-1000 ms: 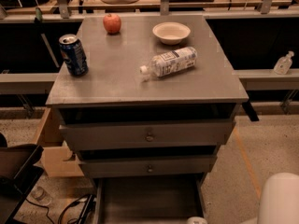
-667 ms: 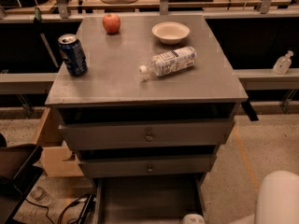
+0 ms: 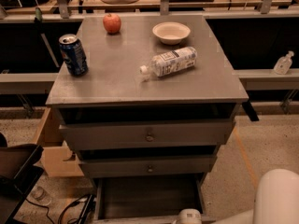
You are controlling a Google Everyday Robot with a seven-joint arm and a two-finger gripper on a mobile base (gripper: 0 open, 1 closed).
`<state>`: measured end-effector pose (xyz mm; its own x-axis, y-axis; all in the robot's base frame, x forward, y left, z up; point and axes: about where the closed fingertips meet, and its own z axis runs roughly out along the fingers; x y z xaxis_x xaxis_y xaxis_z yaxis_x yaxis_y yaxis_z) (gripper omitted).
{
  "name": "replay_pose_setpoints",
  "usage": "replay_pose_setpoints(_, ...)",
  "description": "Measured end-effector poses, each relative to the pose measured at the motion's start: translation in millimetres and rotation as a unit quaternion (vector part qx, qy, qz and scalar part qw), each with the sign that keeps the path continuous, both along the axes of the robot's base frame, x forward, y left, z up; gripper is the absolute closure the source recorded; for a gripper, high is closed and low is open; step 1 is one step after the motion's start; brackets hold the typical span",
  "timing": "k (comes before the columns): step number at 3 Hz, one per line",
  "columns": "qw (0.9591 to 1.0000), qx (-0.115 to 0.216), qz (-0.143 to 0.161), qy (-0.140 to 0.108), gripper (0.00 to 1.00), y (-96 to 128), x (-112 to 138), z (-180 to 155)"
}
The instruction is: Close bottom drawer
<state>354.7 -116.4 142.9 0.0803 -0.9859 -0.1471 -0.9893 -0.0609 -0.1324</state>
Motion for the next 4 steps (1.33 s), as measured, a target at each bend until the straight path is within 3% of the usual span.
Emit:
replay_pose_setpoints(2,1.0000,-0.007,0.004,0.002,1.00,6,1,-3)
replay_pose_setpoints(3,0.9995,-0.014,0.024,-0.015,1.00,20,25,-13)
replay_pose_setpoints(4,0.9995,-0.014,0.024,-0.015,1.00,20,25,-13)
